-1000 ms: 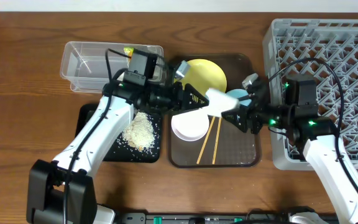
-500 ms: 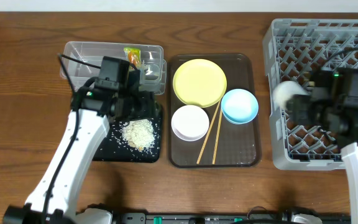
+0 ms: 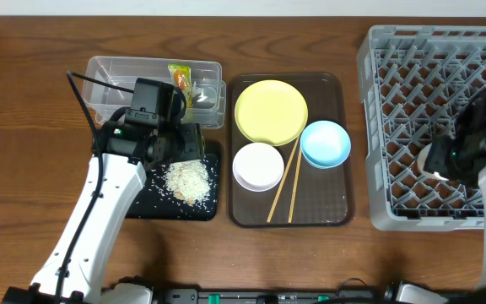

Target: Sort waste into correct bins and load items into the dishwasher rack

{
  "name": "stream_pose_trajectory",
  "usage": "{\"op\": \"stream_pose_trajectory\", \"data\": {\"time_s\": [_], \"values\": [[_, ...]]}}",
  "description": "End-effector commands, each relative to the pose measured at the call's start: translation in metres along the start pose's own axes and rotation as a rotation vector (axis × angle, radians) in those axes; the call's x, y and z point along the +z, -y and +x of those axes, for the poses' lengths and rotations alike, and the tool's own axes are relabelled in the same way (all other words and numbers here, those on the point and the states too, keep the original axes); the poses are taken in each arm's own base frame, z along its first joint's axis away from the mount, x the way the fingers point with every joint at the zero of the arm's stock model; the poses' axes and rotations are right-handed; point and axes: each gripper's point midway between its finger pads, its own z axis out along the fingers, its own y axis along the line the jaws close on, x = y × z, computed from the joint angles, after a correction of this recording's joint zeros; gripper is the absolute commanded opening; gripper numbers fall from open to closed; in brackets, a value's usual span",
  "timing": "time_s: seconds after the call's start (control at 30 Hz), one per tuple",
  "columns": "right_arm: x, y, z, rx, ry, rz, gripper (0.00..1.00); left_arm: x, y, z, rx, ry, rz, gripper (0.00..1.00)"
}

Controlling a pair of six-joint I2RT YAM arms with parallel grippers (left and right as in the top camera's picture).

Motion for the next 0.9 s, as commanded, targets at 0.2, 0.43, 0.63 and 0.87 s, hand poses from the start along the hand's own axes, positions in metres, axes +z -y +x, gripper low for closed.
{"op": "stream_pose_trajectory", "data": {"time_s": [0.2,0.43,0.63,0.87], "values": [[0.025,0.004,0.002,0.022,-0.09,0.022,0.73,-0.001,-0.002,-0.001,0.018,0.005,-0.013,0.59],[0.022,-0.002,0.0,0.023,-0.076,-0.009,0.85,-0.001,-0.002,-0.001,0.018,0.005,-0.013,0.59],[0.015,-0.009,-0.003,0.026,-0.049,-0.056,0.8,-0.001,-0.002,-0.001,0.018,0.005,-0.013,0.6],[-0.03,-0.089,-0.026,-0.096,0.119,-0.506,0.76,-0.001,-0.002,-0.001,0.018,0.004,-0.013,0.6]]}}
